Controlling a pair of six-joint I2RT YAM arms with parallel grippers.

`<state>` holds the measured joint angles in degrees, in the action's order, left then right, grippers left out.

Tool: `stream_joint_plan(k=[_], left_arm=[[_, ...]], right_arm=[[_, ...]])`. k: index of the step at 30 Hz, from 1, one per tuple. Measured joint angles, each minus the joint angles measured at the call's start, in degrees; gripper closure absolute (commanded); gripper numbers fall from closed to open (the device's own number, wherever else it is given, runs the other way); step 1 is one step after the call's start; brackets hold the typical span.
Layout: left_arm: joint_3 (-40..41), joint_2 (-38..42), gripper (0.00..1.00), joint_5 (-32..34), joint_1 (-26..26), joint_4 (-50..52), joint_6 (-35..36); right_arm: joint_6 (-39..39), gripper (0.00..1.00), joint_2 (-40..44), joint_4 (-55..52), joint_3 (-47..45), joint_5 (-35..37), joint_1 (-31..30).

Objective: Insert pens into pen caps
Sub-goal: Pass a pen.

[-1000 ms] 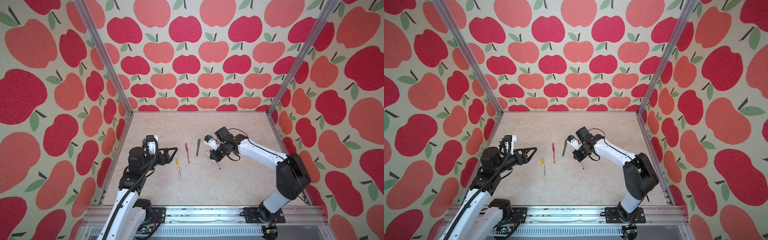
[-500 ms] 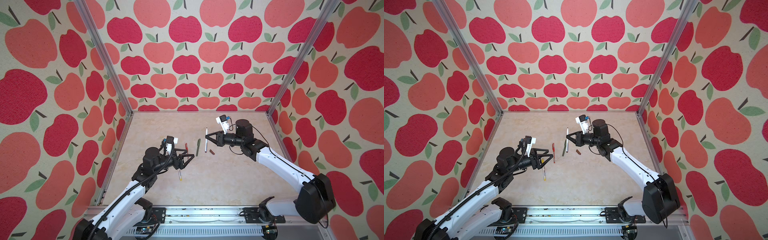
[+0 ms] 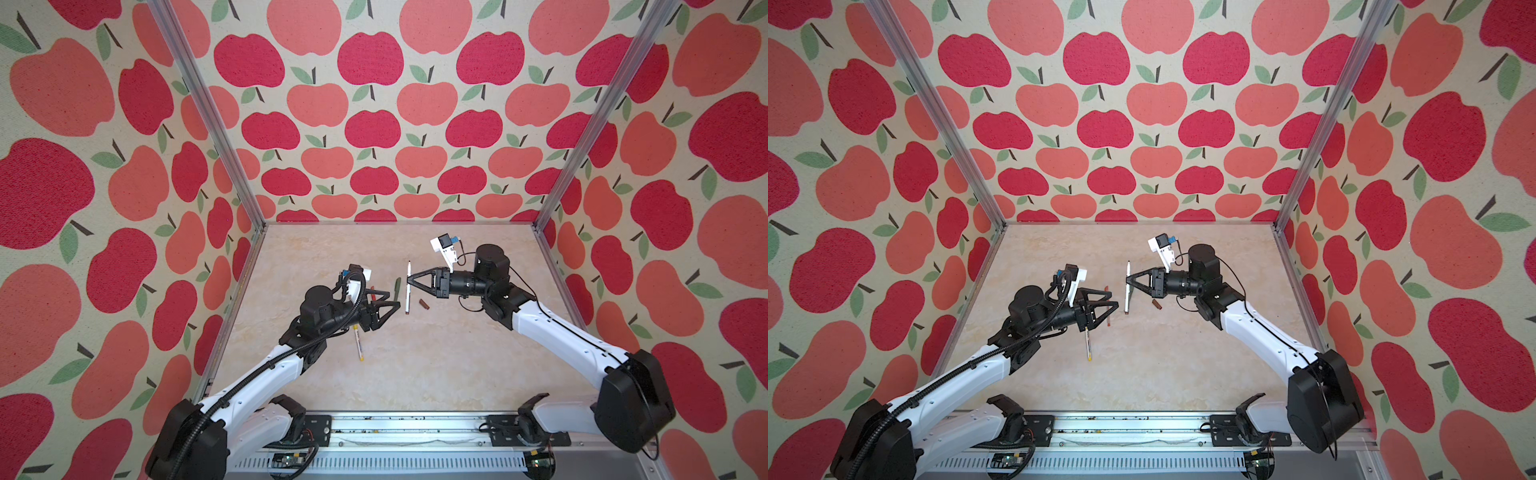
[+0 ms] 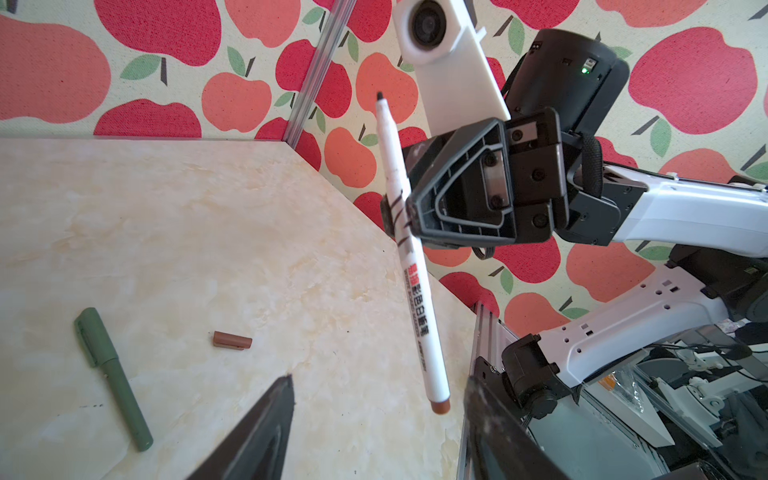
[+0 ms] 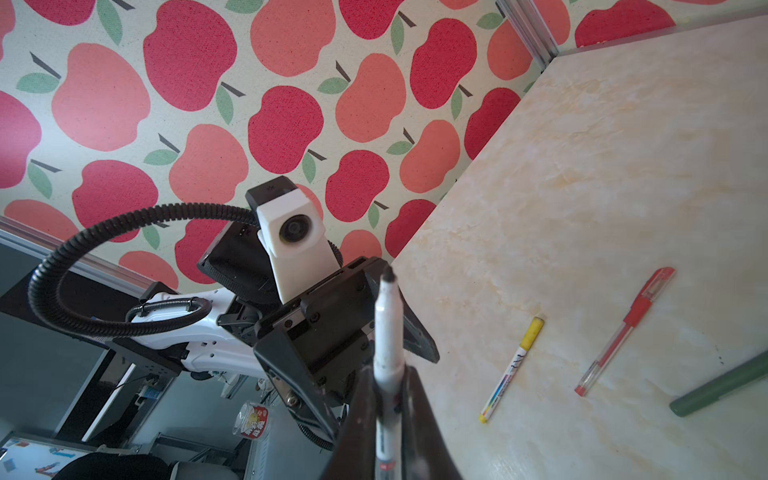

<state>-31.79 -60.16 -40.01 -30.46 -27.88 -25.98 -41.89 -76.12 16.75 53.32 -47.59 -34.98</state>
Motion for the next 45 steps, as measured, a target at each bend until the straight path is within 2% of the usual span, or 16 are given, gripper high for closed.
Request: stream_joint_plan(k=[6, 12, 27, 29, 33, 36, 42, 45], left_arm=[[-1.44, -2.45, 0.37, -0.61, -1.20, -1.33, -0.04], [-3.13, -5.14, 0.45, -2.60, -1.77, -1.55, -0.26], [-5.70, -6.60, 0.86, -5.09, -2.58, -0.96, -1.42], [-5.75, -6.60, 0.97, -4.87, -2.58, -0.50, -1.51], [-5.77, -6.60, 1.00, -4.37, -2.43, -0.02, -1.75], [-5.77, -6.60, 1.00, -3.96, -2.45, 0.46, -1.70], [-5.77, -6.60, 1.00, -2.84, -2.29, 1.73, -1.70], [-5.77, -6.60, 1.00, -2.60, -2.29, 2.40, -1.70]], right_arm=[[0.02, 0.98, 0.48, 0.35, -0.39, -1.03, -0.90], [0.48, 0.98, 0.66, 0.35, -0.52, -0.98, -1.05], [4.11, 0.97, 1.55, -1.42, -0.59, 1.05, -1.44], [5.07, 0.97, 1.84, -1.84, -0.59, 1.38, -1.44], [6.14, 0.88, 1.99, -2.64, -0.59, 1.92, -1.44], [6.60, 0.73, 1.99, -3.17, -0.57, 2.19, -1.51], [7.48, 0.52, 2.82, -4.98, -0.37, 2.32, -1.90], [7.61, 0.50, 2.89, -5.42, -0.04, 2.51, -1.88]])
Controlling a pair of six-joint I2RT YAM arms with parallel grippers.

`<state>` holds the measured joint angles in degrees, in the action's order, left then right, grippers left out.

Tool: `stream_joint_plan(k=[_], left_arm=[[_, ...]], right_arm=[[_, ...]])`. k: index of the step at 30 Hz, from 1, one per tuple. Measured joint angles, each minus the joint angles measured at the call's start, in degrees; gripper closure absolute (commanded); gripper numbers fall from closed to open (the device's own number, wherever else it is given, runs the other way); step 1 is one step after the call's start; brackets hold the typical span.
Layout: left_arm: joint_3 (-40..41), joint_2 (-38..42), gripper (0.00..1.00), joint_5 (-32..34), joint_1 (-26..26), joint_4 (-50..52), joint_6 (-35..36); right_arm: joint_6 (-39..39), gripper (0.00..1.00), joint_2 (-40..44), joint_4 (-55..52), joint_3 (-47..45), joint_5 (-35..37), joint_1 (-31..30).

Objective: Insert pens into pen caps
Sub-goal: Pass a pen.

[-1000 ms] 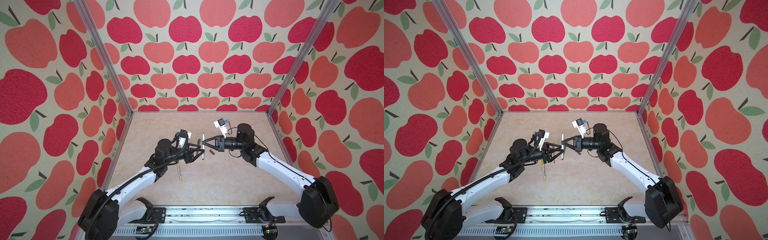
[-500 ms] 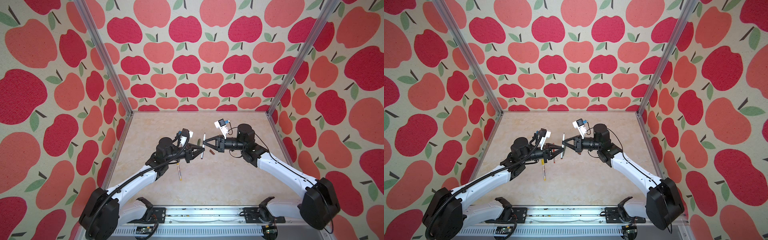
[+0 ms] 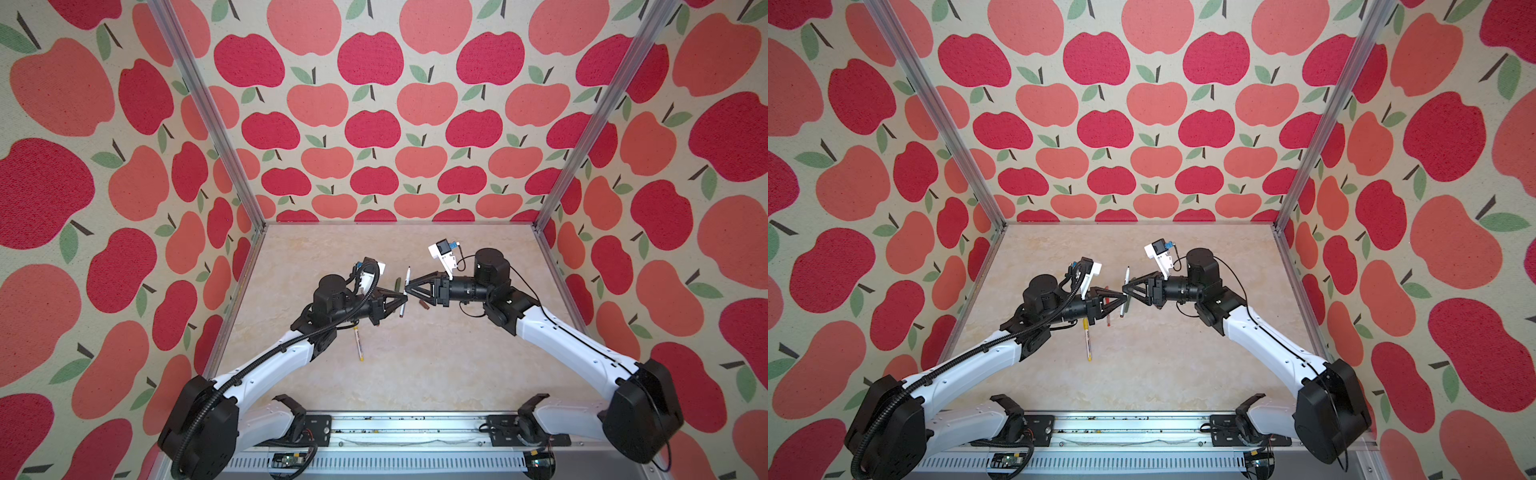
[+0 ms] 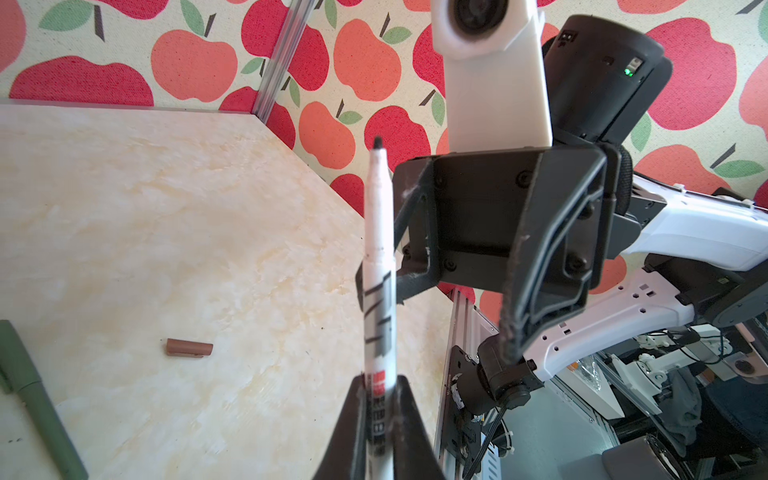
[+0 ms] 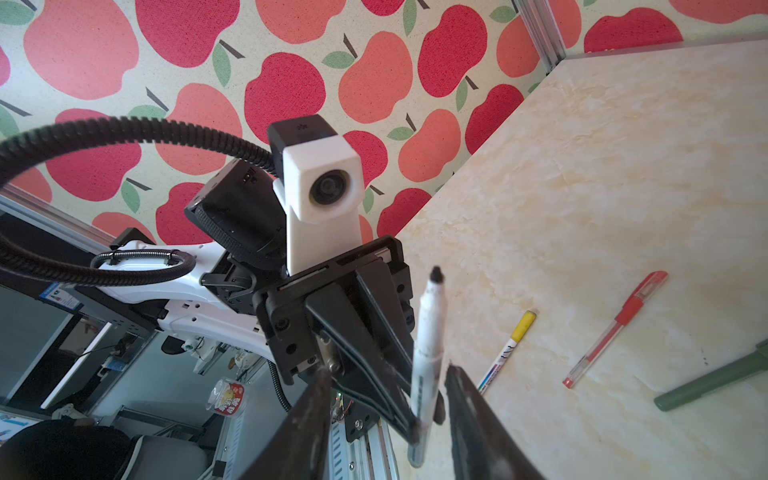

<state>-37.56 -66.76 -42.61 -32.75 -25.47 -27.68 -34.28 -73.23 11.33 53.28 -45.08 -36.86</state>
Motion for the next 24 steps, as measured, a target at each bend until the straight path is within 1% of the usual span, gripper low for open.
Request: stream_joint_plan(k=[5, 11, 15, 18, 20, 22, 24], left_arm=[[0.00, 0.00, 1.00, 0.13, 0.00, 0.44, 0.07], [-0.46, 0.00, 1.00, 0.13, 0.07, 0.42, 0.15], [-0.76, -0.20, 1.00, 0.07, 0.07, 0.46, 0.15], [-1.66, -1.29, 1.00, -0.39, 0.04, 0.44, 0.15], [-2.12, -1.84, 1.00, -0.57, 0.04, 0.42, 0.15], [-2.25, -2.12, 1.00, -0.81, 0.04, 0.42, 0.15], [-2.32, -2.32, 1.00, -0.94, 0.04, 0.44, 0.15]], right_arm=[[0.00, 0.54, -0.02, -0.81, 0.17, 0.24, -0.15], [0.02, 0.54, -0.28, -0.85, 0.20, 0.52, -0.26], [0.07, 0.62, -0.74, -1.20, 0.85, 0.98, -0.26], [0.15, 0.73, -1.57, -1.31, 1.77, 1.40, -0.26], [0.20, 0.76, -2.23, -1.51, 2.10, 1.75, -0.26], [0.17, 0.83, -2.86, -1.70, 2.21, 1.92, -0.28], [0.17, 0.85, -3.30, -2.05, 2.27, 2.08, -0.33]])
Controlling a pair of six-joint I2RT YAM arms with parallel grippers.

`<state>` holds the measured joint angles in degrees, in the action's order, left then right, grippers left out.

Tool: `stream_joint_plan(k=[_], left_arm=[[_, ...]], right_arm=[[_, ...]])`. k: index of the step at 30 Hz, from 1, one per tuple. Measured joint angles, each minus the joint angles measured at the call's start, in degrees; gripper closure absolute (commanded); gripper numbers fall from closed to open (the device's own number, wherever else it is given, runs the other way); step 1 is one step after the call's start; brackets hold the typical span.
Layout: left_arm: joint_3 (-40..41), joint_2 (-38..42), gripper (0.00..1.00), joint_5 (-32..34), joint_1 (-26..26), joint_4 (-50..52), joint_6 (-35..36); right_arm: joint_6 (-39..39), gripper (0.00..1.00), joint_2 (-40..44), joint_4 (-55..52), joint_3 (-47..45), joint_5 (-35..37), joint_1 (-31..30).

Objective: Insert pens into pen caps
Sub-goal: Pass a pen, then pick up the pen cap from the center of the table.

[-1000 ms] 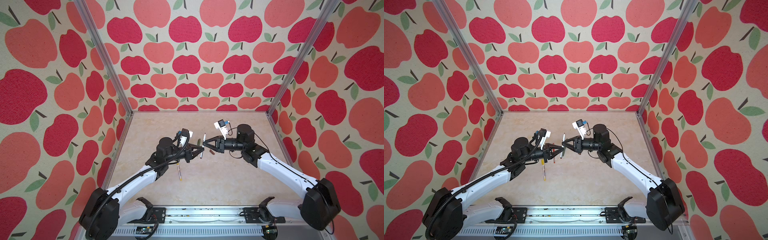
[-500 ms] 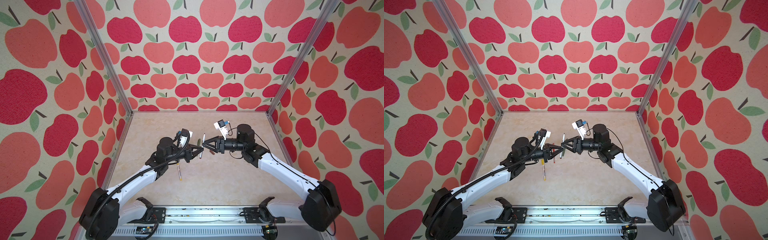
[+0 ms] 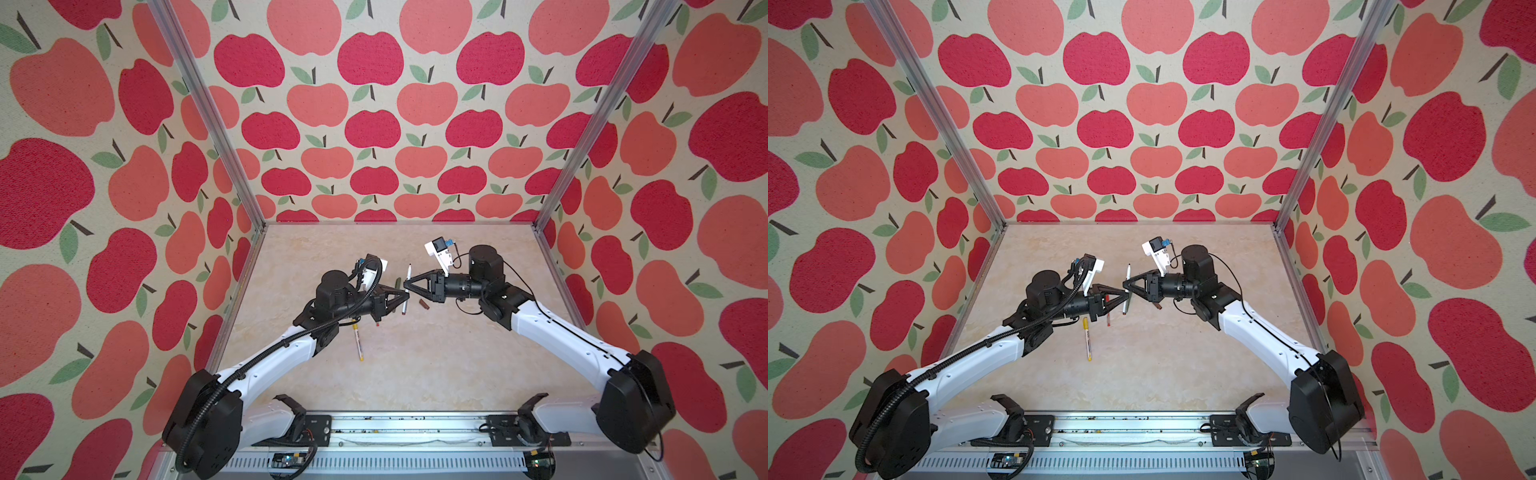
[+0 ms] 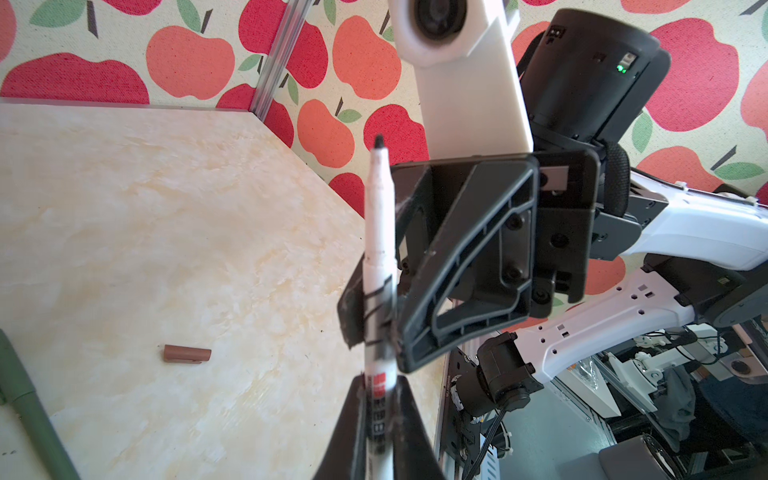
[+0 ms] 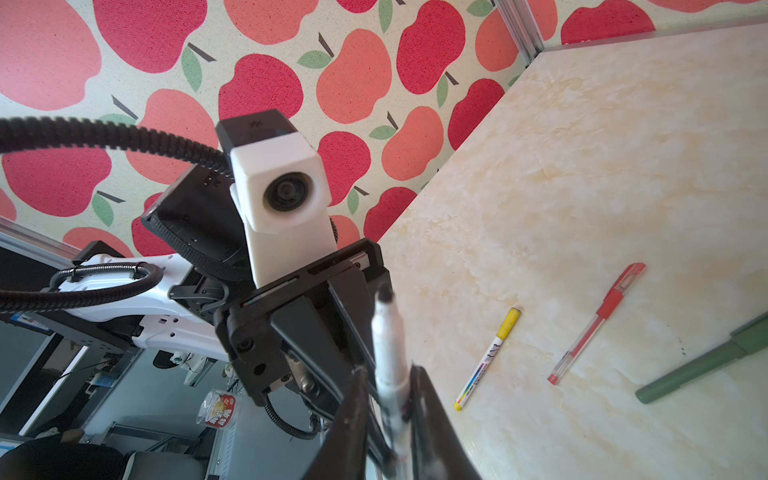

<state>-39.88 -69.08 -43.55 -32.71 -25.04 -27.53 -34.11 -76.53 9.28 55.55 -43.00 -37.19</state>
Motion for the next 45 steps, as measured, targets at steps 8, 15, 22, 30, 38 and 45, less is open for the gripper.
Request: stream_joint_plan(k=[8, 15, 22, 30, 38, 45], left_arm=[[-0.28, -0.26, 0.74, 0.09, 0.04, 0.39, -0.70], [-0.55, -0.59, 0.71, 0.15, 0.00, 0.85, -1.29], [-0.79, -0.68, 0.86, -0.04, -0.17, 0.94, -1.27], [-0.92, -0.68, 1.00, 0.17, -0.15, 2.64, -1.05], [-1.01, 1.18, 1.00, 3.89, 0.50, 10.34, 1.57], [-1.11, 6.78, 1.00, 8.37, 1.90, 20.37, 4.57]], right_arm=[[0.24, 0.97, -0.33, -0.02, 0.09, 0.74, -0.07], [0.20, 0.98, -0.44, 0.09, 0.15, 0.50, -1.51], [0.57, 0.98, -0.55, -0.02, 0.17, 1.11, -1.49], [1.51, 0.66, -0.39, -0.85, 0.22, 1.68, -1.49], [4.96, 0.55, 5.33, -7.52, 1.07, 4.44, 1.51], [13.70, 0.57, 7.93, -26.60, 6.32, 18.43, 3.48]])
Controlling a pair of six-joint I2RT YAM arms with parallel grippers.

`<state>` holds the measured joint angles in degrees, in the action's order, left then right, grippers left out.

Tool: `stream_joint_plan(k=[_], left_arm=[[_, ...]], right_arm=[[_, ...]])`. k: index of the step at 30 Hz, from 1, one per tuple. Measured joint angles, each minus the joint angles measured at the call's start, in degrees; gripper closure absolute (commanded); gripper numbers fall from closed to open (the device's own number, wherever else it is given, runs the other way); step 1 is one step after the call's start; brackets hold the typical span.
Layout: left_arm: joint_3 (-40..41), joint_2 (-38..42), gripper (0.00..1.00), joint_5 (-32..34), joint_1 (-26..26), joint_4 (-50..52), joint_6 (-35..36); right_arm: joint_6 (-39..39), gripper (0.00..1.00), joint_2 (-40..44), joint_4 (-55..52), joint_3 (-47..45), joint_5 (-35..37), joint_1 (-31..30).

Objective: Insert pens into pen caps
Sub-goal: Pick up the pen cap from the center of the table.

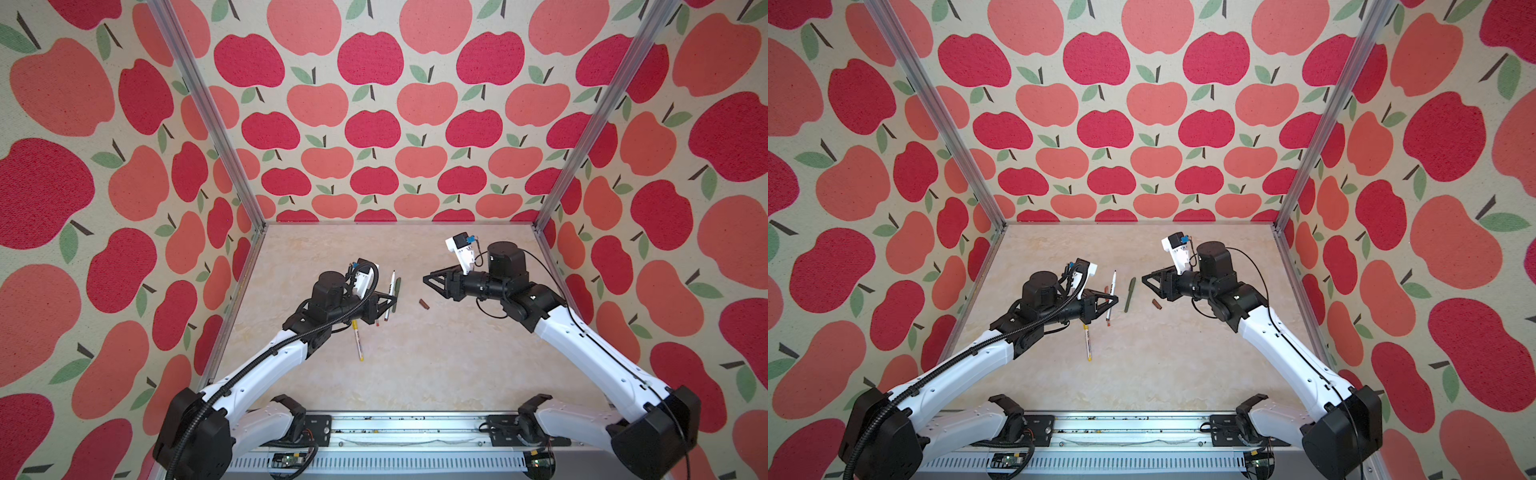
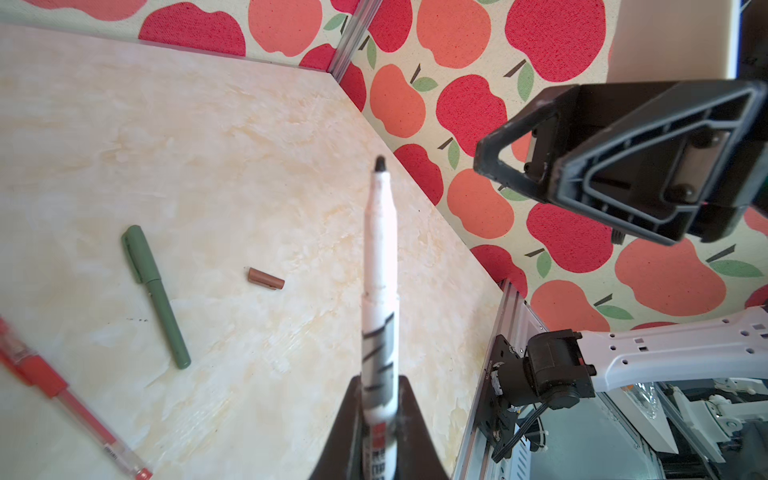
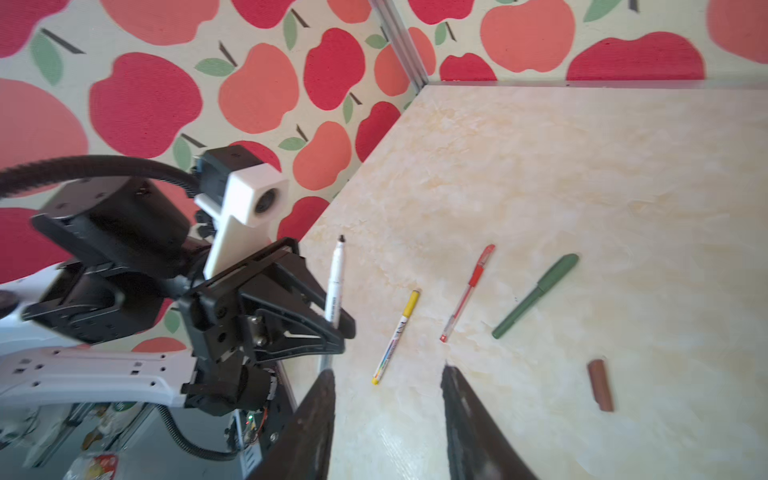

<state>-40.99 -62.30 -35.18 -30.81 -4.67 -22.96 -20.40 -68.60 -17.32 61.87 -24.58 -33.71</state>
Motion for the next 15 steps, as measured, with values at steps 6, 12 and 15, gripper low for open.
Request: stream_joint_plan(k=[6, 12, 15], left_arm=[[0.00, 5.27, 1.00, 0.96, 0.13, 6.19, 1.55], [1.33, 8.83, 1.00, 1.62, 0.61, 8.76, 1.68], [2.56, 10.34, 1.00, 1.81, 0.81, 9.05, 1.66]], right_arm=[[6.32, 0.58, -9.57, -11.76, 2.45, 13.00, -0.04], [10.78, 0.57, -23.74, -17.57, 6.84, 20.09, -1.16], [12.94, 0.56, -30.75, -19.34, 11.69, 22.21, -1.64]])
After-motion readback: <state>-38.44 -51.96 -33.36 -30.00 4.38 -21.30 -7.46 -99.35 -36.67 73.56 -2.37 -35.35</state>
